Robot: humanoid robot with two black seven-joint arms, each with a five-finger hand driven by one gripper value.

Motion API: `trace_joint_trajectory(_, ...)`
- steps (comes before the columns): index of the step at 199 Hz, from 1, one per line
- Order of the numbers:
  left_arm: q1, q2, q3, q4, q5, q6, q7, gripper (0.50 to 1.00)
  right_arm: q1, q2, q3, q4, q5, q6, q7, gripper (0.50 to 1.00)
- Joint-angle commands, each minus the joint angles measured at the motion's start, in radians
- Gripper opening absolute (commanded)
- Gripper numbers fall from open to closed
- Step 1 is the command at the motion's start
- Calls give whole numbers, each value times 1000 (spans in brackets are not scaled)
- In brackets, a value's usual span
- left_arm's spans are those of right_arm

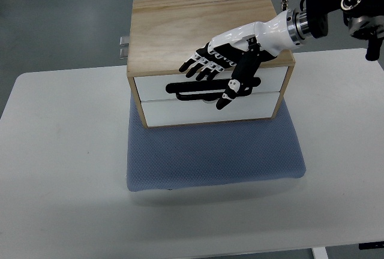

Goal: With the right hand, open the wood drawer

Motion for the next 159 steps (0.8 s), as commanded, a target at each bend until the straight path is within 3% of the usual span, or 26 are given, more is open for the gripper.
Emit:
trace_joint_trajectory(1, 0, 0, 0, 0, 0, 0, 0, 1000, -6, 20, 0, 0, 0, -20, -3, 928)
trace_joint_trajectory(26, 0, 0, 0, 0, 0, 0, 0, 1000, -19, 37, 1, 0, 0, -41, -44, 928)
trace_joint_trajectory(89, 0, 0, 0, 0, 0, 0, 0, 1000, -78, 57, 11, -2, 0, -138, -50, 928)
trace_joint_trajectory(159, 0, 0, 0, 0, 0, 0, 0, 1000, -96, 53, 8, -2, -54, -141, -50, 928)
